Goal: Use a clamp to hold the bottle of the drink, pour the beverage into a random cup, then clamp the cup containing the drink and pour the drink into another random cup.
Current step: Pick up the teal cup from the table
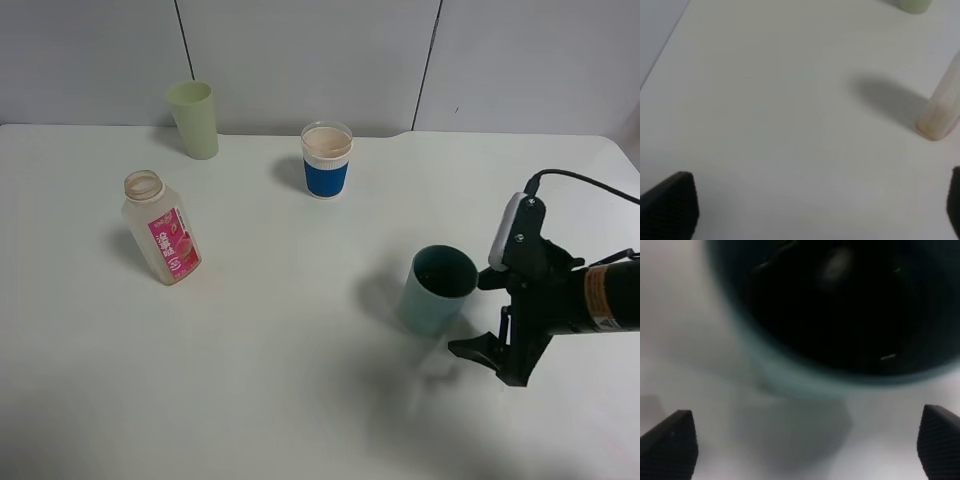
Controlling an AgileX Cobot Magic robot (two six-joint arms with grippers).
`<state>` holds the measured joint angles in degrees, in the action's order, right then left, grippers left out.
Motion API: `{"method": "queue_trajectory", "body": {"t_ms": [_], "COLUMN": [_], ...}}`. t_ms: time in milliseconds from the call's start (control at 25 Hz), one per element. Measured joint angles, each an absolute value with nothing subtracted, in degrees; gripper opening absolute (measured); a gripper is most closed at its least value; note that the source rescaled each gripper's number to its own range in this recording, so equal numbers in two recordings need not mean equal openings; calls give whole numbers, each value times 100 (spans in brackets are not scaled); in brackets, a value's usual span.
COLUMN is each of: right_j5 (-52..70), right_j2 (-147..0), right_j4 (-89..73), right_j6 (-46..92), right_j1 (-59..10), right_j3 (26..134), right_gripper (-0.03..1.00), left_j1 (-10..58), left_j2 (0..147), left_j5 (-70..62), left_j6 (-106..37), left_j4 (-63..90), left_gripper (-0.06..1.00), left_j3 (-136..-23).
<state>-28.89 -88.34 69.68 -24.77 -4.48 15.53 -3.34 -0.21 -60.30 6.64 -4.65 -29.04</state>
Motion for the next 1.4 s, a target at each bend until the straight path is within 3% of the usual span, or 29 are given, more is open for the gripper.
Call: {"method": "queue_trajectory", "body": {"t_ms": [200, 720, 1120, 1240, 1400], "right_j5": [-3088, -5595, -6022, -6238, -6322], "right_j2": [-9148, -10932, -11049, -11049, -11049], "right_j4": [5741, 4855, 4547, 4547, 4572], "right_j6": [-1643, -175, 65, 65, 65], "right_j1": [-448, -448, -448, -448, -448], "right_j3": [1548, 1548, 1548, 1548, 1548], "right_gripper": [62, 62, 62, 53, 26], "left_j1": [-334, -334, -334, -334, -334], "left_j2": [-21, -21, -21, -21, -21], "left_j5": [-6030, -6030, -6030, -6030, -6030], "left_j6": [664, 664, 664, 664, 664], "left_j4": [-465, -465, -465, -465, -465], "left_gripper": [100, 100, 100, 100, 100], "left_j3": [-2904, -2904, -2904, -2904, -2904]}}
